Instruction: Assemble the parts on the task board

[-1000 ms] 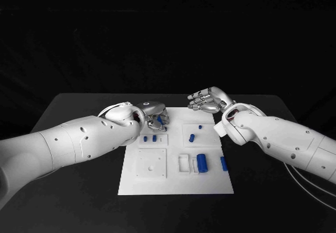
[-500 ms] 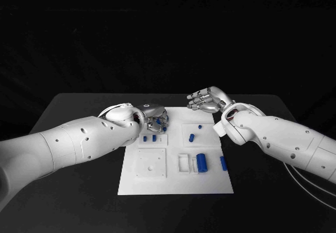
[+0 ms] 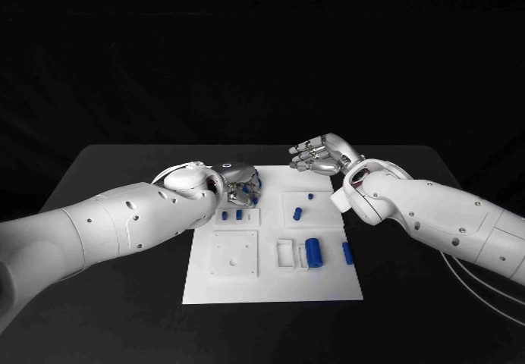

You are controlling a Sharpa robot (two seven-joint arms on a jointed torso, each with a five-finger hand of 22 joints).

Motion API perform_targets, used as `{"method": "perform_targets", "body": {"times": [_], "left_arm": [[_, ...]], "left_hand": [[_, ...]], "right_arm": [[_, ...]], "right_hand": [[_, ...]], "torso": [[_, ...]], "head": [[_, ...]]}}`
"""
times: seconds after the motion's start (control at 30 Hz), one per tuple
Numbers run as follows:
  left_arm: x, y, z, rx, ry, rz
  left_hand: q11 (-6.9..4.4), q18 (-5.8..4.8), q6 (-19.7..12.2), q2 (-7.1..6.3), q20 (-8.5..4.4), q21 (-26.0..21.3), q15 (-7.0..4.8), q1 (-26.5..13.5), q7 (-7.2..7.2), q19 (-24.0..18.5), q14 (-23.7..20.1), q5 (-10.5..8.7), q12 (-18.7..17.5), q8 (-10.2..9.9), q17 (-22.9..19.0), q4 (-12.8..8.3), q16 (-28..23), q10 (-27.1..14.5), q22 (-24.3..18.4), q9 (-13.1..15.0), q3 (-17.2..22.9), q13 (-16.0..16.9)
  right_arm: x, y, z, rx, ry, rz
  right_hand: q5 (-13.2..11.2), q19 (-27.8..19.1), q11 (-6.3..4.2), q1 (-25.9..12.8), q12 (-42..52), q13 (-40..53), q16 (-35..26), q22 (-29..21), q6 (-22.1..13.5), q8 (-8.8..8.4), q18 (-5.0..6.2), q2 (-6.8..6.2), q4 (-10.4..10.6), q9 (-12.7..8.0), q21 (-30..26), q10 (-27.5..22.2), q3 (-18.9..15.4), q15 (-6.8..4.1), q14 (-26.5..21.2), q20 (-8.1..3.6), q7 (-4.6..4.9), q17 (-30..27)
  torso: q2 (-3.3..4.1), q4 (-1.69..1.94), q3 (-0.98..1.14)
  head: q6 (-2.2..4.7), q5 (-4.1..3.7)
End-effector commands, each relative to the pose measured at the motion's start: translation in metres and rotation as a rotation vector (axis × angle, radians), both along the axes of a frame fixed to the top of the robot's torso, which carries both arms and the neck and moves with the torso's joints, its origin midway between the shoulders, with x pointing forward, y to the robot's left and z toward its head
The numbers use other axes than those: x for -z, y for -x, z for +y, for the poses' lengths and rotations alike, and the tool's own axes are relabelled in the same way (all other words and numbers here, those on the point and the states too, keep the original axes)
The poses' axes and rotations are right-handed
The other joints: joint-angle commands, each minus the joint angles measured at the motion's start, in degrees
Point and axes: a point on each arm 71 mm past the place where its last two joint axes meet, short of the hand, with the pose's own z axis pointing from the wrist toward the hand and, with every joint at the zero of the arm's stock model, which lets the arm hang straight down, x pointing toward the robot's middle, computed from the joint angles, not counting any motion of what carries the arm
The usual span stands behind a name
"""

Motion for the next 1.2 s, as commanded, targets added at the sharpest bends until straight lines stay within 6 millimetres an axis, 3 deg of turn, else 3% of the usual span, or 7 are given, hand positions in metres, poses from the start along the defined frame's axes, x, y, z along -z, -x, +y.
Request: {"method": "perform_targets", "body": {"times": [0.03, 0.4, 0.97, 1.07, 1.13, 1.2], "left_arm": [[0.0006, 0.0008, -0.0025, 0.014, 0.005, -0.01], [0.0025, 0.0011, -0.0038, 0.015, -0.004, 0.005], [0.0052, 0.0018, -0.0042, 0.013, -0.029, 0.035], [0.0039, 0.0011, -0.0033, 0.003, -0.017, 0.019], [0.0028, 0.0005, -0.0022, -0.006, -0.004, 0.009], [0.0019, -0.0002, -0.0009, -0.015, 0.008, 0.001]], "left_hand": [[-0.01, 0.95, -0.7, 0.35, -0.19, 0.3, 0.13, 0.4, -0.06, 0.2, 0.4, 0.04, -0.2, -0.3, 0.0, 0.4, 0.3, 0.0, 1.2, -0.1, 0.2, -0.1], [-0.09, 0.99, -1.3, -0.21, -0.18, 0.3, 0.05, 0.6, -0.26, 0.3, 0.6, -0.22, -0.2, -0.3, 0.0, 1.1, 0.3, 0.2, 1.2, 0.0, 0.8, -0.1], [-0.96, 0.81, 4.7, 1.86, -0.53, 1.4, -0.08, 2.4, 0.66, 0.0, 0.5, 0.19, -0.1, -0.1, 0.0, 2.2, 0.6, 5.7, 1.3, 0.1, 0.2, 0.0], [-1.13, 0.87, 5.9, 2.39, -0.61, 1.9, 0.0, 2.9, 0.75, 0.0, 0.5, 0.56, -0.2, -0.2, 0.1, 1.9, 0.7, 7.2, 1.3, 0.1, -0.2, 0.0], [-1.13, 0.98, 5.9, 2.37, -0.73, 2.3, 0.01, 3.2, 0.86, 0.0, 0.6, 2.26, -0.2, -0.2, 0.1, 1.5, 0.8, 7.6, 1.4, 0.1, -0.2, 0.0], [-1.06, 1.09, 5.7, 2.5, -0.69, 3.0, 0.05, 3.1, 0.89, -0.1, 0.6, 2.55, -0.2, -0.2, 0.1, 1.1, 0.9, 7.5, 1.3, 0.1, -0.1, 0.0]], "right_arm": [[-0.0006, 0.0006, 0.0011, -0.011, 0.0, -0.003], [-0.0011, 0.0012, 0.0016, -0.012, -0.001, -0.003], [-0.002, 0.0019, 0.0015, -0.012, 0.0, -0.005], [-0.0021, 0.0019, 0.0015, -0.012, 0.001, -0.005], [-0.0021, 0.0019, 0.0013, -0.012, 0.001, -0.005], [-0.0021, 0.0019, 0.0011, -0.011, 0.001, -0.005]], "right_hand": [[0.3, -0.3, -0.02, -0.1, -0.2, -0.1, -0.2, -0.1, 0.1, -0.22, 0.41, -0.03, -0.1, -0.1, 0.3, -0.2, 0.1, -0.09, -0.2, -0.06, 0.01, -0.1], [0.2, -0.3, -0.02, 0.0, -0.2, -0.1, -0.2, -0.1, 0.3, -0.2, 0.42, -0.01, -0.1, -0.1, 0.3, -0.2, 0.2, -0.1, -0.3, -0.06, -0.01, -0.1], [0.2, -0.3, -0.02, 0.0, -0.2, -0.1, -0.2, -0.1, 0.3, -0.2, 0.42, -0.01, -0.1, -0.1, 0.3, -0.2, 0.2, -0.1, -0.3, -0.06, -0.01, -0.1], [0.2, -0.3, -0.03, 0.0, -0.2, -0.1, -0.2, -0.1, 0.4, -0.2, 0.42, 0.0, -0.1, -0.1, 0.3, -0.2, 0.3, -0.11, -0.3, -0.07, -0.01, -0.1], [0.2, -0.3, -0.04, 0.0, -0.2, -0.1, -0.2, -0.1, 0.6, -0.18, 0.43, 0.0, -0.1, 0.0, 0.3, -0.1, 0.4, -0.13, -0.2, -0.08, -0.03, -0.1], [0.2, -0.3, -0.04, 0.0, -0.2, -0.1, -0.2, -0.1, 0.6, -0.18, 0.43, 0.0, -0.1, 0.0, 0.3, -0.1, 0.4, -0.13, -0.2, -0.08, -0.03, -0.1]], "torso": [[-0.05, 0.02, 0.03], [-0.07, 0.06, 0.04], [-0.11, 0.04, 0.03], [-0.07, 0.05, 0.04], [-0.09, 0.08, 0.05], [-0.13, 0.09, 0.01]], "head": [[-0.1, -0.12], [0.02, -0.32], [0.09, -0.19], [0.05, -0.19], [0.11, -0.21], [0.33, -0.2]]}}
